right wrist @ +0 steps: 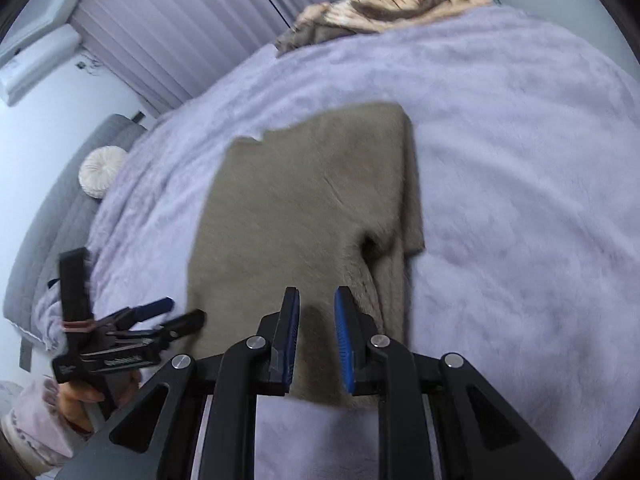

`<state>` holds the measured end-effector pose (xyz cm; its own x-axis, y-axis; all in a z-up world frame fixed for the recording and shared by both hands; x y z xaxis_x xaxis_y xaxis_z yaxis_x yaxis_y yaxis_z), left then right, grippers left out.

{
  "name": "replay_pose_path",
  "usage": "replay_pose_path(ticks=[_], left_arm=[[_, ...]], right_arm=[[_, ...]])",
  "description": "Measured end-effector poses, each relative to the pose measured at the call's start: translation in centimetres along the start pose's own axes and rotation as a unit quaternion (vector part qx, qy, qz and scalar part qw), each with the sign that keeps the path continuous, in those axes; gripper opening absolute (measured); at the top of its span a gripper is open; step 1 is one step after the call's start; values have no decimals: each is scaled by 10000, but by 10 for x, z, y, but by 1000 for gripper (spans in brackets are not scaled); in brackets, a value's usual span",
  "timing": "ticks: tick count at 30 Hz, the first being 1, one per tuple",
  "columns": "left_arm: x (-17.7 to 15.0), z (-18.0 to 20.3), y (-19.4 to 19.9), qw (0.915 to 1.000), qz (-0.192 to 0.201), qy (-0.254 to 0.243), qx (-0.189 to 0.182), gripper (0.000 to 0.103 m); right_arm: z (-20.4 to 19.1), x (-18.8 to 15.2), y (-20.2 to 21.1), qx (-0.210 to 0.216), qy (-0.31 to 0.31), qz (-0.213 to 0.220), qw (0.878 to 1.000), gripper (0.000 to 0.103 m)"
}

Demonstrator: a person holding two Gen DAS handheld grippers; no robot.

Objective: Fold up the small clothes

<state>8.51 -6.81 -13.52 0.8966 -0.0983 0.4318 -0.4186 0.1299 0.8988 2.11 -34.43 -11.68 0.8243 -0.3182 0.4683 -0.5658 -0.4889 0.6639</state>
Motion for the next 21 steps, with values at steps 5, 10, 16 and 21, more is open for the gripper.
replay_pose_path(ticks=[5,10,16,21], left_arm=[[-12,4,9,9997,77,-122,187,102],[-20,2,21,9995,14,60,319,102],[-42,8,48,9989,124,-47,460,102],[-61,14,66,9990,211,-64,393,102]], right_arm=[[21,-13,9,193,-254,218,9993,0],[14,-19,13,-25,-108,204,9997,0],[11,-33,37,-34,-273,210,9994,3],[8,-51,63,-77,-414,347,9985,5]])
Point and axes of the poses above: each gripper's, at about its wrist camera, not at the fingertips, and y roughly against the way its jaws point, z to its right, x to its top, the point moved 3 cm from there along -y, roughly the way its jaws point, and after that the axes turned 9 degrees about x, right-handed, at the moved point
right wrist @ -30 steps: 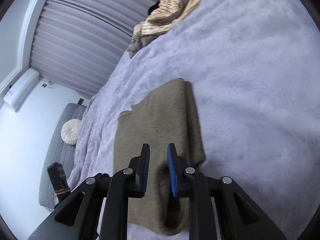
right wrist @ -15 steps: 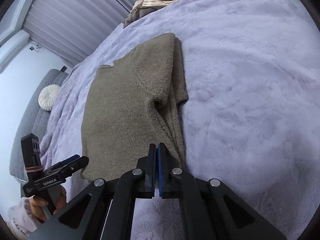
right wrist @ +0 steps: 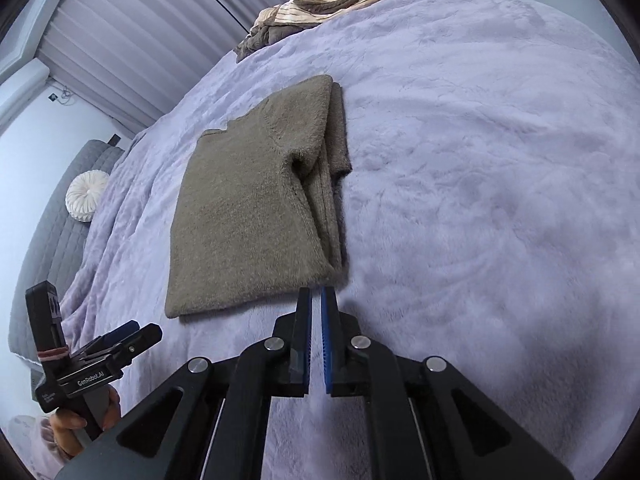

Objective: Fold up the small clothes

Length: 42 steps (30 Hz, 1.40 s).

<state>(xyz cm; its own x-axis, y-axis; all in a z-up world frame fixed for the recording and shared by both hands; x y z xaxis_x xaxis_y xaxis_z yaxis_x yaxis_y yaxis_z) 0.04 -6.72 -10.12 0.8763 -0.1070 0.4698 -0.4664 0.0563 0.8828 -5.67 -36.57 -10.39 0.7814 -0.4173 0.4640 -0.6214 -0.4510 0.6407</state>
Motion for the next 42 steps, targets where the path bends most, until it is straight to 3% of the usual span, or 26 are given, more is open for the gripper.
replay_pose_path(ticks=[14,31,33,34,35,36,42], left_arm=[[-32,15,31,9995,47,-35,-301,102],[-11,20,13,9997,-38,-235,38,102],[-9,18,8,9997,-193,-143,-84,102],[-8,17,4,9995,-272,-67,-145,102],[-6,16,0,9993,-331,-6,-200,102],[-5,15,-4,9990,-385,28,-215,102],[-1,6,-29,9963,-806,133,-282,102]], right_arm=[[-19,-33,29,225,-43,-126,9997,5],[-9,-12,11,211,-274,-291,9990,8],[-8,-7,10,189,-292,-289,9990,15],[-8,-4,9,171,-296,-282,9990,26],[-7,0,8,151,-297,-272,9991,43],[-8,3,7,151,-291,-254,9991,51],[-11,40,-6,236,-179,-202,9994,54]])
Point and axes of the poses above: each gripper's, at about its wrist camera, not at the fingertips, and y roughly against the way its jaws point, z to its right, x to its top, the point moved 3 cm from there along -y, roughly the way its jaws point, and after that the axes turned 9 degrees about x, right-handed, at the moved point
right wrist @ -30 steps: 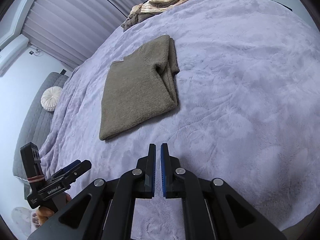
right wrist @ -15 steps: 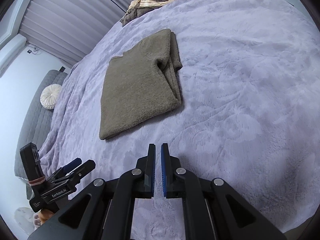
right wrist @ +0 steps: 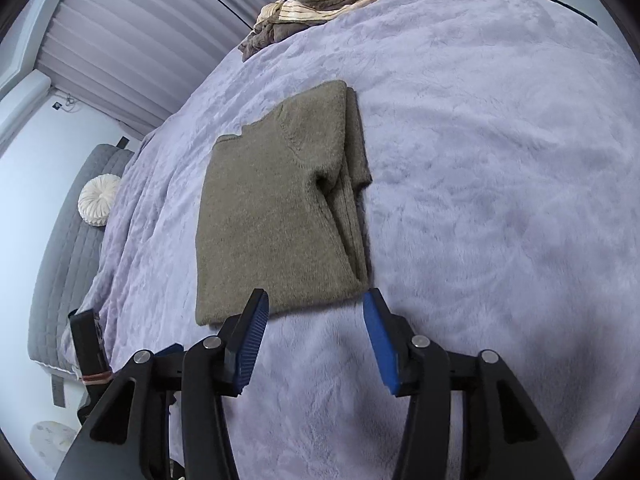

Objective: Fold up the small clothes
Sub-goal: 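Close the right gripper on the folded edge of the olive sweater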

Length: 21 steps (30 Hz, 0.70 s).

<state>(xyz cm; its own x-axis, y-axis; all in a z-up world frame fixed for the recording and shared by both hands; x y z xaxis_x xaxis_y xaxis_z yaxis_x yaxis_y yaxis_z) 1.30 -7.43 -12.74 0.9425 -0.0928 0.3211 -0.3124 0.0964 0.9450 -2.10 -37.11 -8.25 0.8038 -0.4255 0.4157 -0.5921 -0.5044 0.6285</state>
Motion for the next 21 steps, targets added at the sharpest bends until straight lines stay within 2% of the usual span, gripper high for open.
replay_pose_path(ticks=[6,9,10,12,13,14,16,17,21], left_arm=[[35,-7,8,9989,382,255,-127,102],[58,-9,7,9978,514,356,-213,102],[65,-9,7,9974,534,398,-280,102],[78,-9,5,9956,533,503,-582,102],[85,-8,6,9934,555,568,-834,102],[89,-7,8,9907,584,642,-1046,102],[96,-8,10,9830,629,815,-1520,102],[98,-7,11,9792,621,896,-1712,102],[104,-10,15,9679,600,1116,-2172,102]], right_arm=[[15,56,-33,123,-375,43,9992,54],[24,78,-57,30,-462,-66,9989,54],[28,84,-67,-22,-507,-128,9986,51],[31,90,-79,27,-542,-208,9983,23],[29,92,-79,-89,-424,-156,9989,15],[26,94,-79,-207,-280,-80,9994,11],[30,96,-82,-386,-187,-63,9991,10],[36,95,-85,-336,-263,-109,9990,10],[53,89,-84,182,-633,11,9978,10]])
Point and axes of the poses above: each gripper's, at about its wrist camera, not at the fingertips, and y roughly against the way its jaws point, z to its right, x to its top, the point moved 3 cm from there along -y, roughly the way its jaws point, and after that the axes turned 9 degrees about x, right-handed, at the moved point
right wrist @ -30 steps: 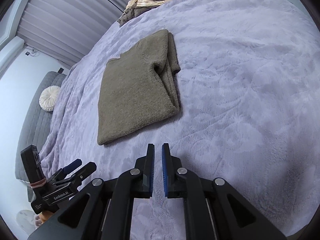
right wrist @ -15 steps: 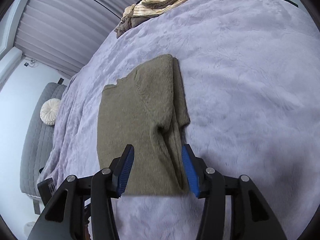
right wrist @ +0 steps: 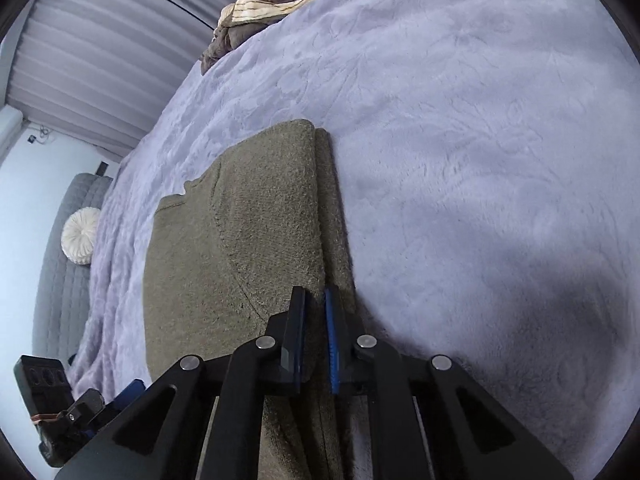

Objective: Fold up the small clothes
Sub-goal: 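Close the right gripper on the folded edge of the olive sweater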

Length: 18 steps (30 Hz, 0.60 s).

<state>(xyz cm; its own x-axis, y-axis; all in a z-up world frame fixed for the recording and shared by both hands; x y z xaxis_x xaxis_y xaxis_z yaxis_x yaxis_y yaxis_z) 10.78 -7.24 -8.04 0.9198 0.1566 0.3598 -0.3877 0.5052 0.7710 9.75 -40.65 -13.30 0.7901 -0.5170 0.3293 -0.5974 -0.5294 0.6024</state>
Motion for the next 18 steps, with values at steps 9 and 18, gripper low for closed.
replay_pose_path(ticks=[9,18], left_arm=[[5,12,11,9993,63,40,-369,102],[2,23,12,9997,64,-146,-180,102]], right_arm=[[-7,-10,25,374,17,127,9992,12],[-2,-20,43,447,-89,171,9988,13]])
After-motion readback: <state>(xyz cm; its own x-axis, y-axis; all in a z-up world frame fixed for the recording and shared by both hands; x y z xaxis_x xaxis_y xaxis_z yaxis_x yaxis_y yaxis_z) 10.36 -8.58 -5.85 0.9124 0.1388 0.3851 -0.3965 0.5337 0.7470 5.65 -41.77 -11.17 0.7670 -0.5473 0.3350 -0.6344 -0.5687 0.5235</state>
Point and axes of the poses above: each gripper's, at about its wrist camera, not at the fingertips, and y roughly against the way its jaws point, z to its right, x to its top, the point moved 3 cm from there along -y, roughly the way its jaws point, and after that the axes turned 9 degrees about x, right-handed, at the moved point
